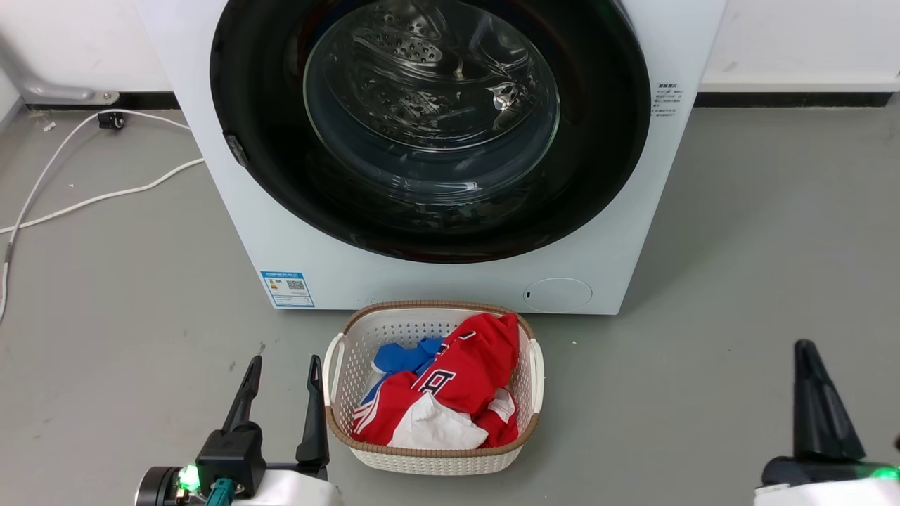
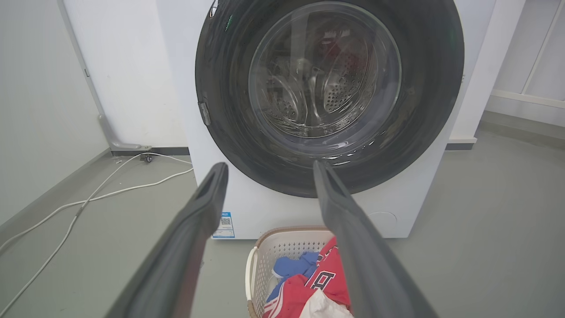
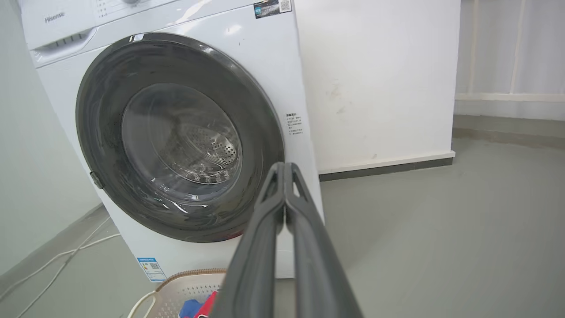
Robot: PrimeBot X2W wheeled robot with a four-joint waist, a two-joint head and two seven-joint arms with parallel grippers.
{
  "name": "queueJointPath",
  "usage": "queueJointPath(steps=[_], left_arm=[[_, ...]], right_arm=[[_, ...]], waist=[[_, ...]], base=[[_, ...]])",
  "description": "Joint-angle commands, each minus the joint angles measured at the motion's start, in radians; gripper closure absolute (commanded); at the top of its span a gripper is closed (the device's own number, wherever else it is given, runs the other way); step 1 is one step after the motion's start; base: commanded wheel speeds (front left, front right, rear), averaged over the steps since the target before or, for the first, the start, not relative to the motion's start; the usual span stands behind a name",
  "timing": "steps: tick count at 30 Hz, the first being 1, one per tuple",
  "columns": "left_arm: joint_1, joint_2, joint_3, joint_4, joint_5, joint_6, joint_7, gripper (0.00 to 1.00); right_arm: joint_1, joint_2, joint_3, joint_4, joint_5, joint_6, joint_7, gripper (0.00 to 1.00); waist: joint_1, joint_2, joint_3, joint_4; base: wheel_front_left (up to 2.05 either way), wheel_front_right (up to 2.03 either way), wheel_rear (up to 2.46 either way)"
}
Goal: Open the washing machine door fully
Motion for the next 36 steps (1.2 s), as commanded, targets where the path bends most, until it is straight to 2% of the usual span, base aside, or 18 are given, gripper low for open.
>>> queueJointPath(steps=[1, 3, 4, 9, 14, 19, 23, 29, 36], left_arm=[[0.007, -0.001, 0.0, 0.001, -0.004, 0.006, -0.003, 0.0], [0.009, -0.001, 0.001, 0.002, -0.004, 0.006, -0.003, 0.0], [0.009, -0.001, 0.001, 0.002, -0.004, 0.006, -0.003, 0.0], [0.01, -0.001, 0.001, 0.003, -0.003, 0.004, -0.003, 0.0], [0.012, -0.001, -0.001, 0.006, -0.005, 0.004, -0.003, 0.0], [0.014, -0.001, 0.0, 0.006, -0.007, 0.005, -0.003, 0.0], [0.013, -0.001, 0.001, 0.006, -0.007, 0.005, -0.003, 0.0], [0.018, -0.001, 0.004, 0.002, -0.007, 0.007, -0.003, 0.0], [0.017, -0.001, 0.004, -0.003, 0.002, 0.008, -0.003, 0.0]], right_arm=[[0.003, 0.001, -0.009, 0.017, 0.099, 0.0, -0.002, 1.0], [-0.005, 0.001, -0.022, 0.038, 0.249, 0.0, -0.002, 1.0], [-0.005, 0.001, -0.022, 0.038, 0.249, 0.0, -0.002, 1.0], [-0.024, 0.001, -0.028, 0.062, 0.616, 0.0, -0.002, 1.0], [-0.009, 0.001, 0.041, 0.065, 0.921, 0.0, -0.002, 1.0], [0.004, 0.0, 0.122, 0.045, 1.133, 0.0, -0.002, 1.0], [0.012, 0.0, 0.152, 0.019, 1.26, 0.0, 0.014, 1.0], [0.032, 0.0, 0.128, -0.013, 1.44, 0.0, 0.13, 1.0], [0.047, 0.001, 0.075, -0.007, 1.456, 0.0, 0.205, 1.0]], waist=[[0.0, 0.0, -0.001, 0.0], [0.0, 0.0, -0.003, 0.0], [0.0, 0.0, -0.003, 0.0], [0.0, 0.0, -0.005, -0.003], [0.0, 0.0, -0.007, -0.002], [0.0, 0.0, -0.008, -0.001], [0.0, 0.0, -0.008, 0.001], [0.0, 0.0, -0.007, -0.001], [0.0, 0.0, -0.001, 0.0]], base=[[0.0, 0.0, 0.0], [0.0, 0.0, 0.0], [0.0, 0.0, 0.0], [0.0, 0.0, 0.0], [0.0, 0.0, 0.0], [0.0, 0.0, 0.0], [0.0, 0.0, 0.0], [0.0, 0.0, 0.0], [0.0, 0.0, 0.0]])
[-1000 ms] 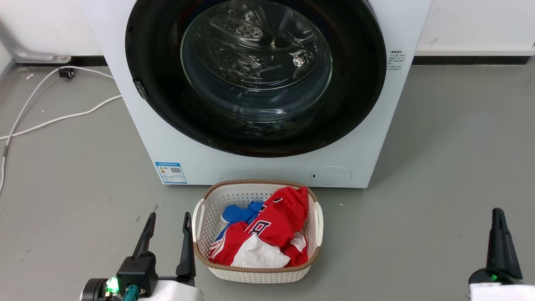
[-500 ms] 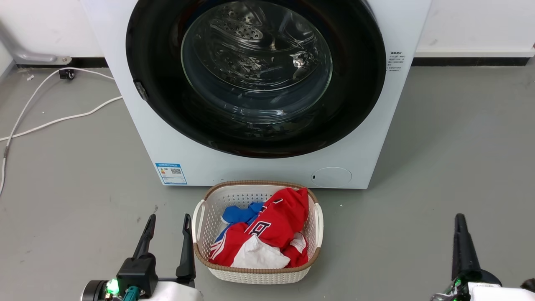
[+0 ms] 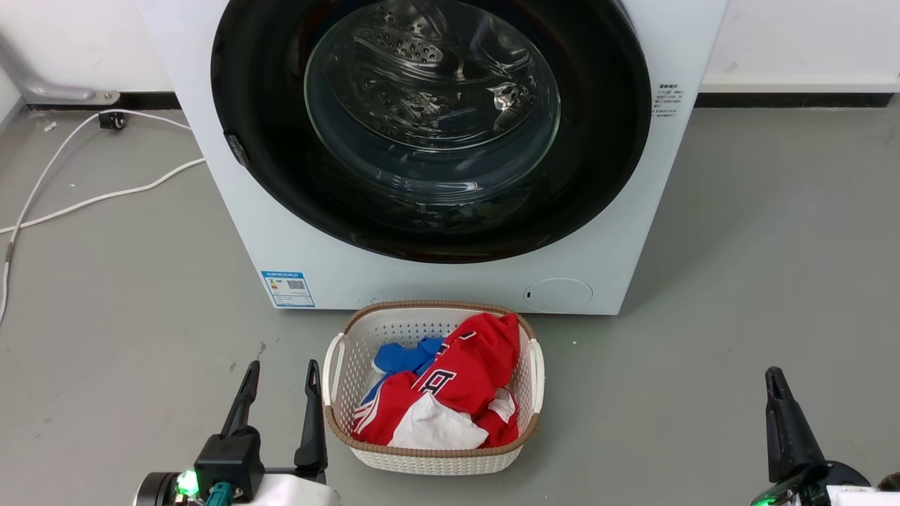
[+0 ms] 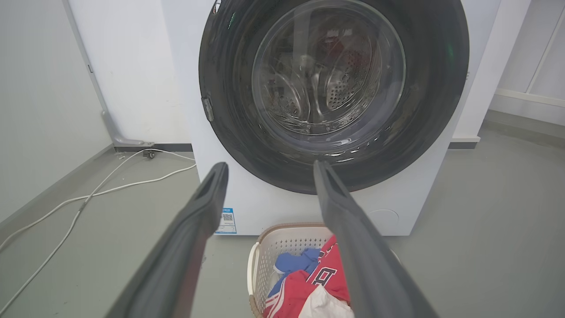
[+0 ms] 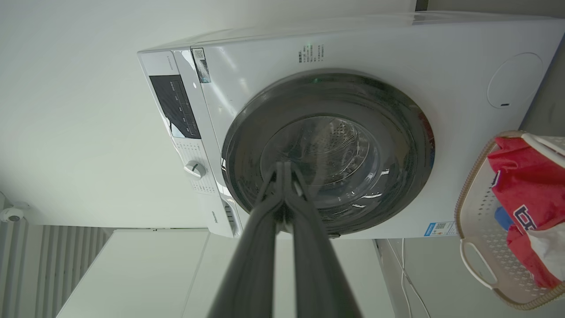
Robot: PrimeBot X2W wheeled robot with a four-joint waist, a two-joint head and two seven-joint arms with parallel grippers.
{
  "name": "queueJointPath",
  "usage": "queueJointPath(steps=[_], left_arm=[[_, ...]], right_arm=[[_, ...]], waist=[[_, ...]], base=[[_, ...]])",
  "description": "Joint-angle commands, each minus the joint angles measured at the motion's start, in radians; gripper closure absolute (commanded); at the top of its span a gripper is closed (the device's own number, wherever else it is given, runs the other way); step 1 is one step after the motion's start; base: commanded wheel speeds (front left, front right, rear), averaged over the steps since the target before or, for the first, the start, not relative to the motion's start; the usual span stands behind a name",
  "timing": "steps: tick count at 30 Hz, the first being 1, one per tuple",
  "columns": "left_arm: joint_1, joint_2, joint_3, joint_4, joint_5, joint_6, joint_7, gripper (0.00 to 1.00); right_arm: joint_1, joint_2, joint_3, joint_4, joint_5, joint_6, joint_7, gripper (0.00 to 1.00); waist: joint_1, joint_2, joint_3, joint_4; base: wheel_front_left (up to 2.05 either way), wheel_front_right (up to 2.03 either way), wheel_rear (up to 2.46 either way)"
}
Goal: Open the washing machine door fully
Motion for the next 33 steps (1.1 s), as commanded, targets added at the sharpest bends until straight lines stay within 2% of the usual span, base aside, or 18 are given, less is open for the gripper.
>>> queueJointPath(steps=[1, 10, 15, 25, 33], left_arm=[[0.006, -0.001, 0.001, -0.004, 0.007, 0.005, -0.003, 0.0], [-0.014, -0.001, -0.003, -0.004, 0.015, 0.008, -0.003, 0.0], [-0.038, -0.001, -0.007, -0.011, 0.021, 0.006, -0.003, 0.0], [-0.115, -0.001, -0.015, -0.046, 0.038, 0.004, -0.003, 0.0], [-0.199, -0.001, -0.045, -0.079, 0.037, 0.017, -0.003, 0.0]], right_arm=[[0.01, 0.001, -0.003, 0.003, -0.008, 0.0, 0.007, 1.0], [-0.025, 0.0, -0.02, 0.021, -0.024, 0.0, 0.015, 1.0], [-0.086, -0.01, -0.087, 0.041, -0.043, 0.0, 0.022, 1.0], [-0.398, -0.142, -0.238, 0.187, -0.049, 0.0, 0.076, 1.0], [-0.674, -0.274, -0.243, 0.307, -0.095, 0.0, 0.145, 1.0]], waist=[[0.0, 0.0, 0.001, 0.001], [0.0, 0.0, 0.021, 0.014], [0.0, 0.0, 0.049, 0.035], [0.0, 0.0, 0.178, 0.06], [0.0, 0.0, 0.318, 0.091]], base=[[0.0, 0.0, 0.0], [0.0, 0.0, 0.0], [0.0, 0.0, 0.0], [0.0, 0.0, 0.0], [0.0, 0.0, 0.0]])
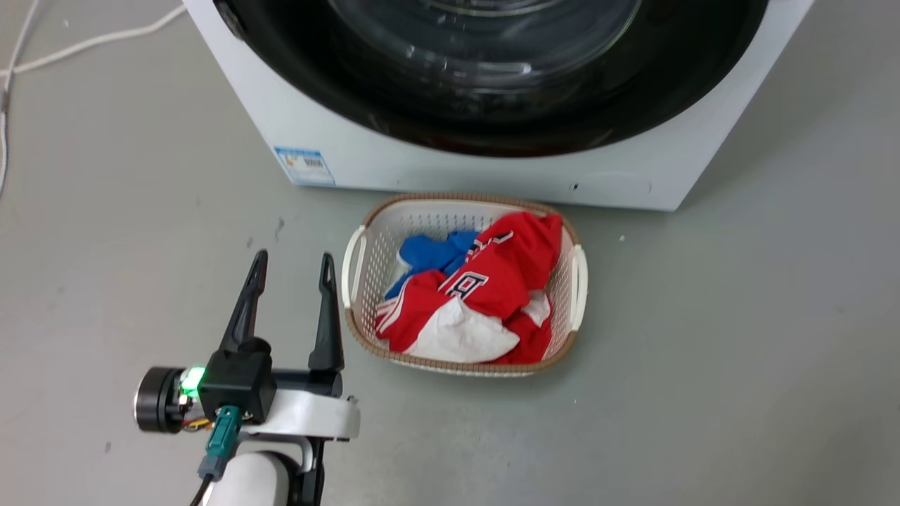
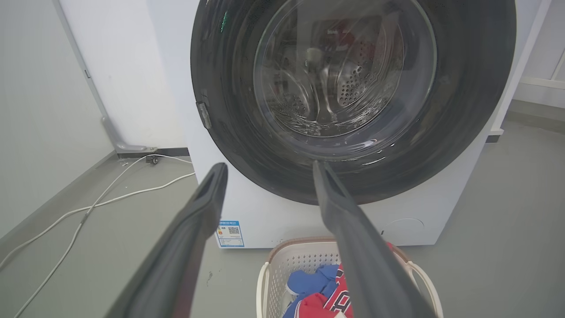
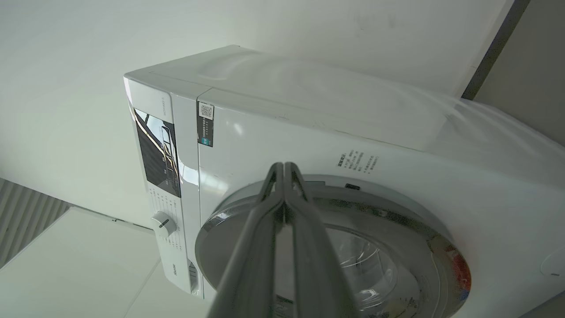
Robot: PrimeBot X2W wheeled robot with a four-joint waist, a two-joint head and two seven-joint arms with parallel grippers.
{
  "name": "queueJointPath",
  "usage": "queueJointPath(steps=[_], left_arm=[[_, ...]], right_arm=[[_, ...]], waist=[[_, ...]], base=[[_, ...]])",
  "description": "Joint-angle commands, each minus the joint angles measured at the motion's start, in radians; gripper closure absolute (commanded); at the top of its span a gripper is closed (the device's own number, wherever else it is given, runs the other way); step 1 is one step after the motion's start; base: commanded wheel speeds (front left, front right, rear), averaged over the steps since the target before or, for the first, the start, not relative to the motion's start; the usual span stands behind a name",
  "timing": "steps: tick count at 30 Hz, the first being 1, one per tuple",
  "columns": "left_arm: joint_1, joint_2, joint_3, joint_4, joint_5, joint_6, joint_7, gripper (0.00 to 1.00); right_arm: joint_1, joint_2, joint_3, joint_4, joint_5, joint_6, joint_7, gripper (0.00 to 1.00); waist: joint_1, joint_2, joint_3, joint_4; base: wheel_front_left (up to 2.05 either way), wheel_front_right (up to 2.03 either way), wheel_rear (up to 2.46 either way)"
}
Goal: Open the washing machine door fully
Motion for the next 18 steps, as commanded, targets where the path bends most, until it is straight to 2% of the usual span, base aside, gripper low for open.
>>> queueJointPath(steps=[1, 2, 3, 6, 18], left_arm=[[-0.026, -0.001, -0.006, -0.008, 0.001, 0.004, -0.003, 0.0], [-0.035, -0.001, -0.012, -0.011, -0.001, 0.007, -0.003, 0.0], [-0.062, -0.001, -0.026, -0.022, -0.008, 0.012, -0.003, 0.0], [-0.089, -0.001, -0.042, -0.033, -0.014, 0.021, -0.003, 0.0], [-0.14, -0.001, -0.078, -0.051, -0.033, 0.049, -0.003, 0.0]], right_arm=[[-0.05, -0.019, 0.009, 0.014, -0.01, 0.0, 0.014, 1.0], [-0.078, -0.031, 0.015, 0.027, -0.017, 0.0, 0.023, 1.0], [-0.169, -0.072, 0.041, 0.064, -0.035, 0.0, 0.055, 1.0], [-0.252, -0.106, 0.08, 0.106, -0.06, 0.0, 0.096, 1.0], [-0.485, -0.189, 0.232, 0.189, -0.153, 0.0, 0.227, 1.0]], waist=[[-0.0001, 0.0, 0.063, 0.022], [-0.0001, 0.0, 0.079, 0.026], [-0.0001, 0.0, 0.128, 0.039], [-0.0001, 0.0, 0.173, 0.051], [-0.0001, 0.0, 0.273, 0.086]], base=[[0.0, 0.0, 0.0], [0.0, 0.0, 0.0], [0.0, 0.0, 0.0], [0.0, 0.0, 0.0], [0.0, 0.0, 0.0]])
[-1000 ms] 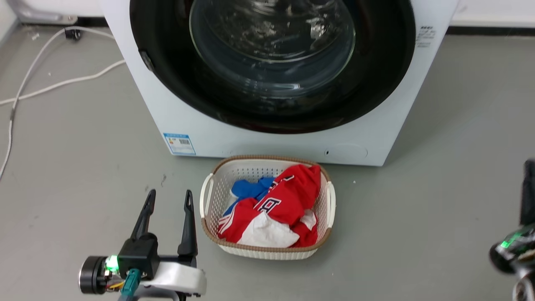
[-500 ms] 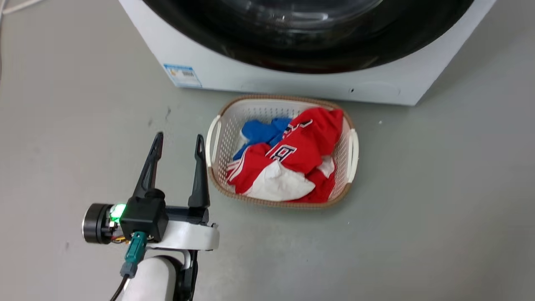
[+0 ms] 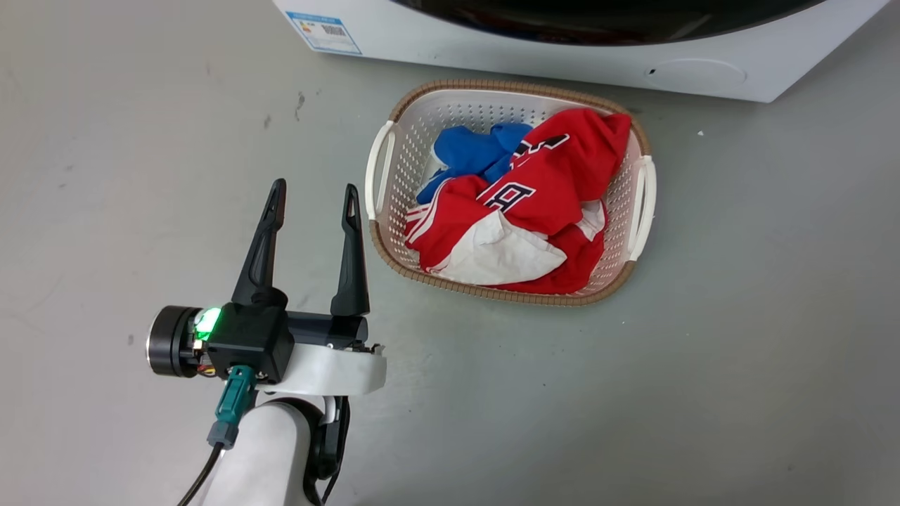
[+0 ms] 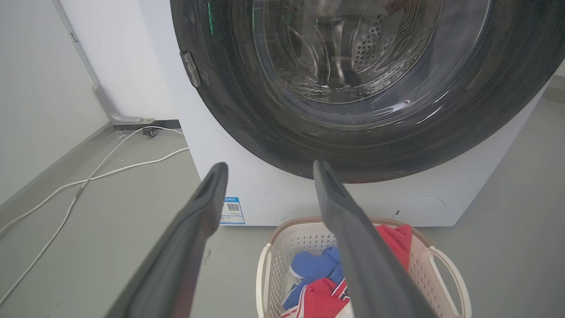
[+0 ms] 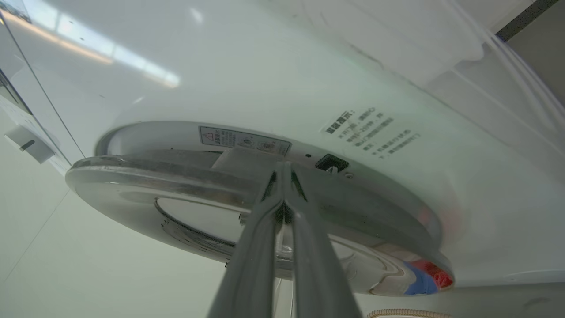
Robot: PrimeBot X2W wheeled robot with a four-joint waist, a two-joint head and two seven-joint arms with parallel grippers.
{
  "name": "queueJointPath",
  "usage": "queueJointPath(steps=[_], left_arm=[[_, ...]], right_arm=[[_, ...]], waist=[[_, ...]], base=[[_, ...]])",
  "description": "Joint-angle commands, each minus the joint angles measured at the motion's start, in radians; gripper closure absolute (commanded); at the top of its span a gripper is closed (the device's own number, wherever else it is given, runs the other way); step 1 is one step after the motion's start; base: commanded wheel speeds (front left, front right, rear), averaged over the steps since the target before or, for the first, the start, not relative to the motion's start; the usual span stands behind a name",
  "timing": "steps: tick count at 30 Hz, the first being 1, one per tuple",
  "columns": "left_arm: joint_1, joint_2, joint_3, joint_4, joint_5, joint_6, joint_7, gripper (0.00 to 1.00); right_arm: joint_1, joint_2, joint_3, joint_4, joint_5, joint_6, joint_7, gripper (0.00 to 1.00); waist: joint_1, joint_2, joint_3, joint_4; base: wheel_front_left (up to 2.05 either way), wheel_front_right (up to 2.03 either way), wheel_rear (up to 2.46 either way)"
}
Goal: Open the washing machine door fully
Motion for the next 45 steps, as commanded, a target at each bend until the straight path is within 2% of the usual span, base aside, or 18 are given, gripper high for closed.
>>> queueJointPath(steps=[1, 13, 23, 33, 34, 36, 45], left_arm=[[-0.015, -0.001, -0.002, -0.003, -0.005, 0.005, -0.003, 0.0], [-0.037, -0.001, -0.021, -0.004, -0.025, 0.019, -0.003, 0.0], [-0.041, -0.001, -0.029, 0.006, -0.036, 0.022, -0.003, 0.0], [-0.012, -0.001, -0.008, 0.017, -0.025, 0.015, -0.003, 0.0], [-0.001, -0.001, 0.002, 0.02, -0.019, 0.011, -0.003, 0.0], [0.003, -0.001, 0.009, 0.02, -0.015, 0.008, -0.003, 0.0], [0.033, -0.001, 0.035, 0.019, 0.005, -0.009, -0.003, 0.0]], right_arm=[[-0.034, -0.015, 0.012, 0.008, -0.014, 0.0, 0.007, 1.0], [-0.175, -0.05, 0.098, 0.075, -0.09, 0.001, 0.081, 1.0], [-0.193, -0.05, 0.144, 0.075, -0.094, 0.002, 0.172, 1.0], [-0.031, -0.033, 0.161, -0.04, -0.037, 0.002, 0.206, 1.0], [0.037, -0.032, 0.161, -0.103, -0.014, 0.002, 0.214, 1.0], [0.087, -0.03, 0.17, -0.151, -0.003, 0.002, 0.223, 1.0], [0.271, 0.009, 0.209, -0.327, 0.041, 0.002, 0.215, 1.0]], waist=[[-0.0001, 0.0, 0.017, 0.01], [-0.0001, 0.0, 0.058, 0.036], [-0.0001, 0.0, 0.067, 0.044], [-0.0001, 0.0, 0.008, 0.02], [-0.0001, 0.0, -0.013, 0.009], [-0.0001, 0.0, -0.025, 0.001], [-0.0001, 0.0, -0.073, -0.036]], base=[[0.0, 0.0, 0.0], [0.0, 0.0, 0.0], [0.0, 0.0, 0.0], [0.0, 0.0, 0.0], [0.0, 0.0, 0.0], [0.0, 0.0, 0.0], [0.0, 0.0, 0.0]])
